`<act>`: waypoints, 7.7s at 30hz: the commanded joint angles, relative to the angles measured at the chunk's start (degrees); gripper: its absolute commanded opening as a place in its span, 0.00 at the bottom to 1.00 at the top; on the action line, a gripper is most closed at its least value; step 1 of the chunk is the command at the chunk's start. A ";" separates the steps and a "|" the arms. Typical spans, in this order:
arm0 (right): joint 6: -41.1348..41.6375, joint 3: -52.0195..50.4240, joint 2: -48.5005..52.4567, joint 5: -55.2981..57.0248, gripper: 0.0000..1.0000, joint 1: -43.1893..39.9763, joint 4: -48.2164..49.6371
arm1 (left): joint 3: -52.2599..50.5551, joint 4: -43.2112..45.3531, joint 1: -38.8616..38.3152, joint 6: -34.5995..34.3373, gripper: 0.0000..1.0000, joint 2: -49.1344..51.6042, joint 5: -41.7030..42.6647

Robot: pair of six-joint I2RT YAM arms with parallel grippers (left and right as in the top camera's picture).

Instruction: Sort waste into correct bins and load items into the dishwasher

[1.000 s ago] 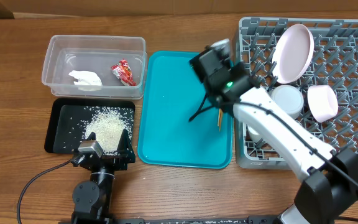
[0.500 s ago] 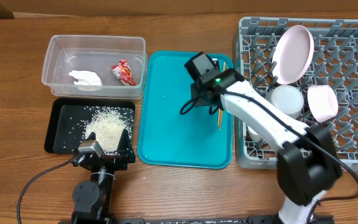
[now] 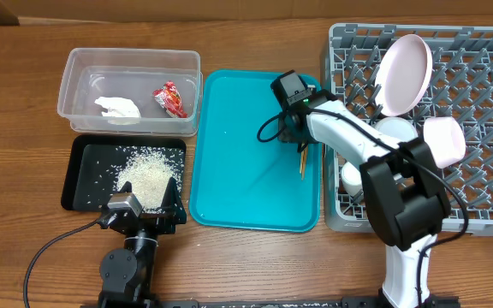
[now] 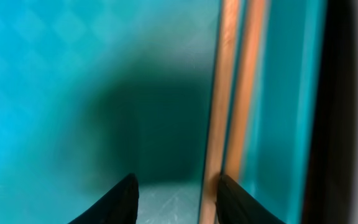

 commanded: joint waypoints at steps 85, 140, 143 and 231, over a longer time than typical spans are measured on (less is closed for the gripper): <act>0.13 -3.48 2.86 -1.22 0.09 -1.11 1.03 | -0.28 0.20 0.31 -0.35 1.00 -0.66 0.46; -22.18 4.55 -52.85 -11.08 1.00 11.58 -10.54 | -0.28 0.20 0.33 -0.35 1.00 -0.66 0.46; -22.18 4.55 -56.35 -12.09 1.00 14.53 -15.19 | -0.28 0.20 0.31 -0.35 1.00 -0.66 0.48; -22.21 -84.78 -120.32 -6.67 1.00 -22.60 39.95 | -0.28 0.20 0.31 -0.35 1.00 -0.63 0.46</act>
